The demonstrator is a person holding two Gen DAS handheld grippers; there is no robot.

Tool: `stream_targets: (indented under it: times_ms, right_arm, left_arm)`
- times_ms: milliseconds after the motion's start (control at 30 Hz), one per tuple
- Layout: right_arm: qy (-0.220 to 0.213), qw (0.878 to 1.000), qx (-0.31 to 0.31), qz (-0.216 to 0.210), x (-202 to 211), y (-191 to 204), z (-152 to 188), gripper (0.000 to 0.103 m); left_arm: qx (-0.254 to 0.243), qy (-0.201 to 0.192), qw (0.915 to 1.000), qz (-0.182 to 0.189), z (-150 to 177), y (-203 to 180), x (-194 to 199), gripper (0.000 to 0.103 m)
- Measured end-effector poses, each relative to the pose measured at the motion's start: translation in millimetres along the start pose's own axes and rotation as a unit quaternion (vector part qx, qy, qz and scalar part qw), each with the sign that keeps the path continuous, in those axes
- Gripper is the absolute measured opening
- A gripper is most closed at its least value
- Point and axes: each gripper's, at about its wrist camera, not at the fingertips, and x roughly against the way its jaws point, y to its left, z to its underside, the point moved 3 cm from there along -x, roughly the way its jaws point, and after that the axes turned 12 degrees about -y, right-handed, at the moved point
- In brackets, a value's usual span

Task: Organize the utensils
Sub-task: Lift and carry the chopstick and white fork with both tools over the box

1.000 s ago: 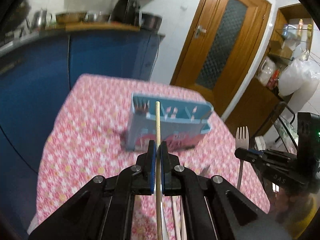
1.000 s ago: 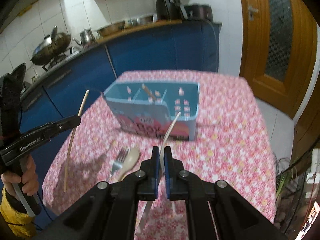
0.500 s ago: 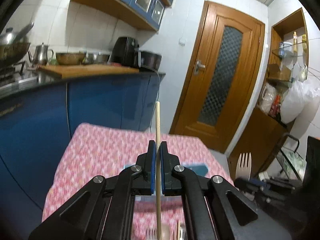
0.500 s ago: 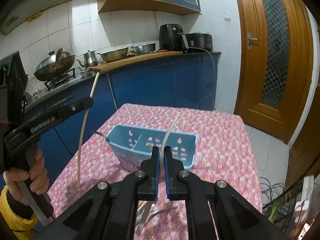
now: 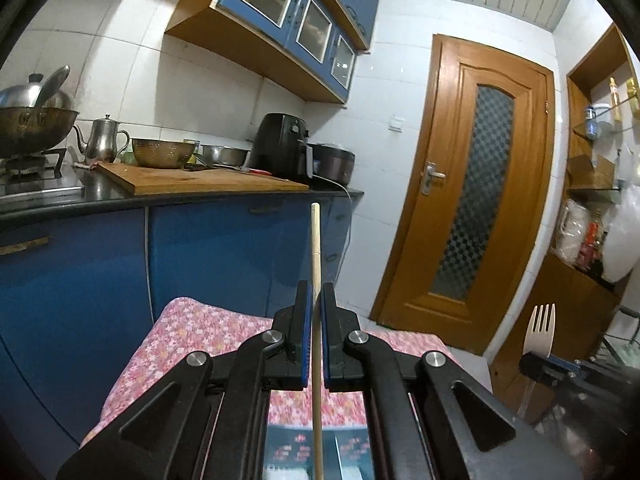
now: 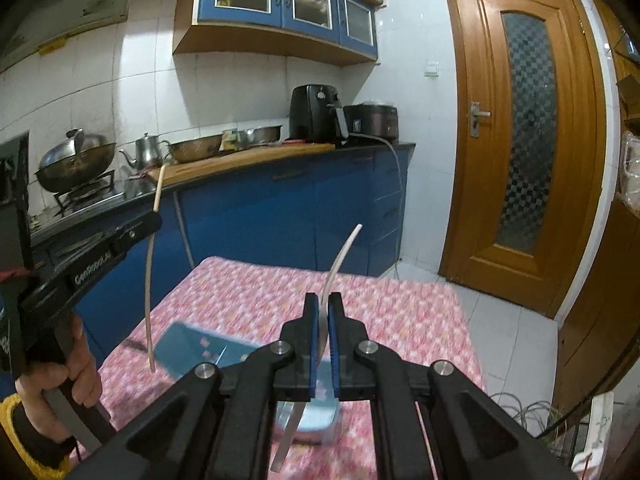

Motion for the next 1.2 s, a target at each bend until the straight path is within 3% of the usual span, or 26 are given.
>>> stream_targets:
  times_ms: [233,467,1100,1167,1200]
  right_arm:
    - [-0.030,0.999,0.021,0.001,-31.9,-1.4,7.7,0.006]
    - [-0.009,1.000,0.029,-0.005,-53.9,-0.7,32.8,0.006]
    - [-0.002,0.996,0.091,-0.010,-53.3,25.4,63.3,0.006]
    - [0.005,0.997,0.080,-0.020,-52.6,25.7,64.9,0.006]
    - [0.006,0.997,0.074,-0.025,-51.7,25.8,65.2,0.007]
  left_arm:
    - [-0.013,-0.033,0.9993,-0.011,15.9,5.0,-15.1,0.002]
    - [-0.067,-0.058,0.9960,-0.003,35.9,-9.9,-8.0,0.002]
    - [-0.072,-0.021,0.9972,0.007,71.4,-5.7,0.9,0.002]
    - [-0.070,-0.014,0.9974,0.010,73.0,-4.7,3.2,0.006]
    - [-0.068,-0.012,0.9976,0.011,72.6,-3.5,4.1,0.016]
